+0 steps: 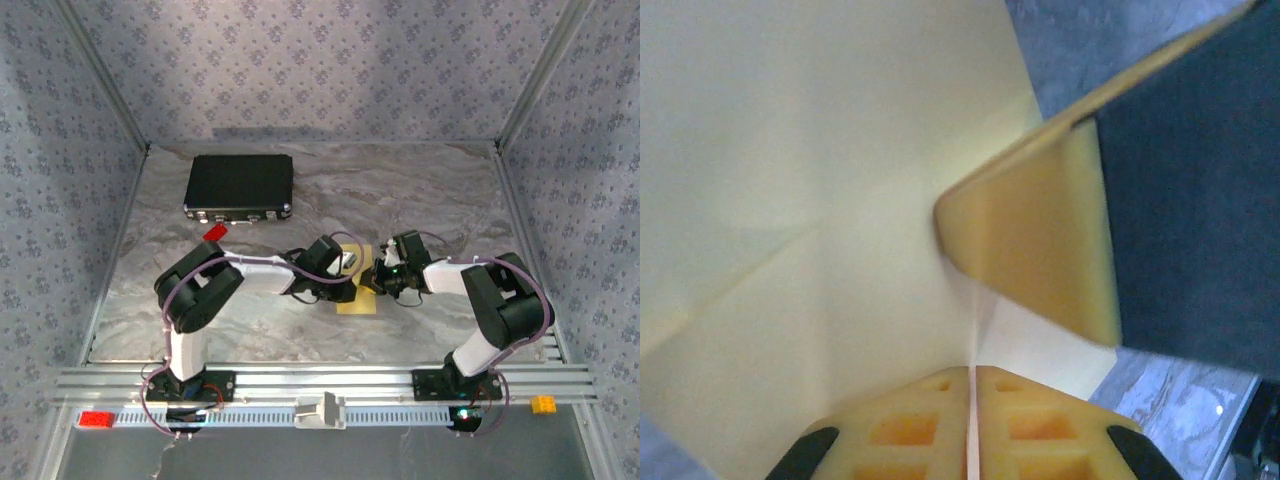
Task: Fold a paper plane with a square sheet of paper (pick it up from the middle)
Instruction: Fold the triangle a second time at the center of the table.
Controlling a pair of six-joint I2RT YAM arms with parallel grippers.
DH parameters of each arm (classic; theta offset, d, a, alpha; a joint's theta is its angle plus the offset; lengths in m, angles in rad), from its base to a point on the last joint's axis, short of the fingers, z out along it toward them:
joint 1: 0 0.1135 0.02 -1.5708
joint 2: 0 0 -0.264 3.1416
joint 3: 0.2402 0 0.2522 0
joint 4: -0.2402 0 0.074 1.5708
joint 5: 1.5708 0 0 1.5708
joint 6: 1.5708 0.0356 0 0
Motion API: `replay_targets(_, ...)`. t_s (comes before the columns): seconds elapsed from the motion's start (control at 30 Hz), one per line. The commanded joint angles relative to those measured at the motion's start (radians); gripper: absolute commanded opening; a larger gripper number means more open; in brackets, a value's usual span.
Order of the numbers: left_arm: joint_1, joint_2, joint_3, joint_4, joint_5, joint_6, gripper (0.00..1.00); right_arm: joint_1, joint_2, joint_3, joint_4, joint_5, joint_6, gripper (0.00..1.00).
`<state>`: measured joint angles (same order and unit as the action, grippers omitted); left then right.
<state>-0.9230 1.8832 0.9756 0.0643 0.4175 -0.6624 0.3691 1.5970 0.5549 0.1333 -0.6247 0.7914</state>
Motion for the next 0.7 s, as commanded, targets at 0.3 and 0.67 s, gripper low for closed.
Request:
replay_targets(0.3, -0.016, -0.123, -0.075, -0.108, -0.029, 0.055, 0.12, -0.006, 0.021, -0.013, -0.090, 0.076, -0.019, 0.00)
replay_targets(0.67, 0.001, -0.072, -0.047, 0.106, 0.066, -0.053, 0.13, -0.007, 0.020, -0.016, -0.087, 0.073, -0.019, 0.00)
